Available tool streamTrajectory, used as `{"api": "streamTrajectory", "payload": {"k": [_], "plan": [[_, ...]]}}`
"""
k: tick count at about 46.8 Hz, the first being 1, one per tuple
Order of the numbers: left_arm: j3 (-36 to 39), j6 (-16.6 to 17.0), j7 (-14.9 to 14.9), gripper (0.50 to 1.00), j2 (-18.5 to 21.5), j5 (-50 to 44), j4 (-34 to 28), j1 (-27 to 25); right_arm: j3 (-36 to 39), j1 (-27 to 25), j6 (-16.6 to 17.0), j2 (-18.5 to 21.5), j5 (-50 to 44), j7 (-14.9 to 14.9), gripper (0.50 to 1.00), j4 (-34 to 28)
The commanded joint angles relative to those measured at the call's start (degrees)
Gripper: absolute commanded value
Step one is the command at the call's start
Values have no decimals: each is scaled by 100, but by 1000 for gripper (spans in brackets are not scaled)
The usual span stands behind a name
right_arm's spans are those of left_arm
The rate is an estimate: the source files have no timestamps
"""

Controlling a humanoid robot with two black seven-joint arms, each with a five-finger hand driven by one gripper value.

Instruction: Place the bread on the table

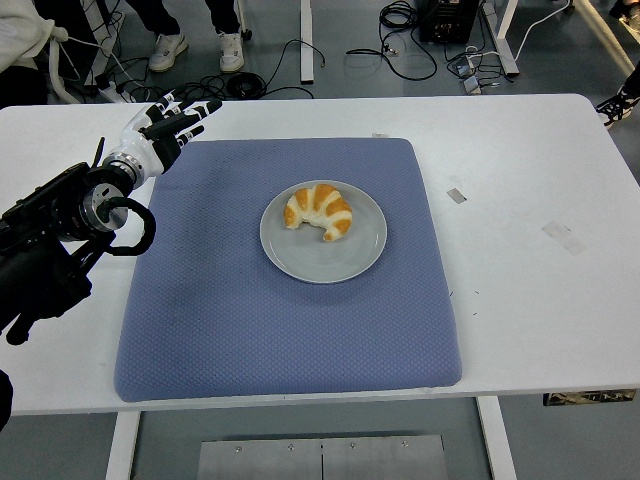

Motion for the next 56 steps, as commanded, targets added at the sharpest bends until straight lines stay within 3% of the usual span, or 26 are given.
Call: {"api": "streamTrajectory", "payload": {"k": [1, 19, 56], "plan": [[13, 0, -7, 983, 6, 41, 2, 7, -4, 0, 1, 0, 0, 7, 1000, 0], [514, -9, -33, 984, -29, 59, 19, 42, 4, 0, 1, 0, 0, -2, 1000, 0], [409, -18, -60, 984, 24, 77, -25, -90, 4, 0, 1, 0, 0, 7, 1000, 0]]}}
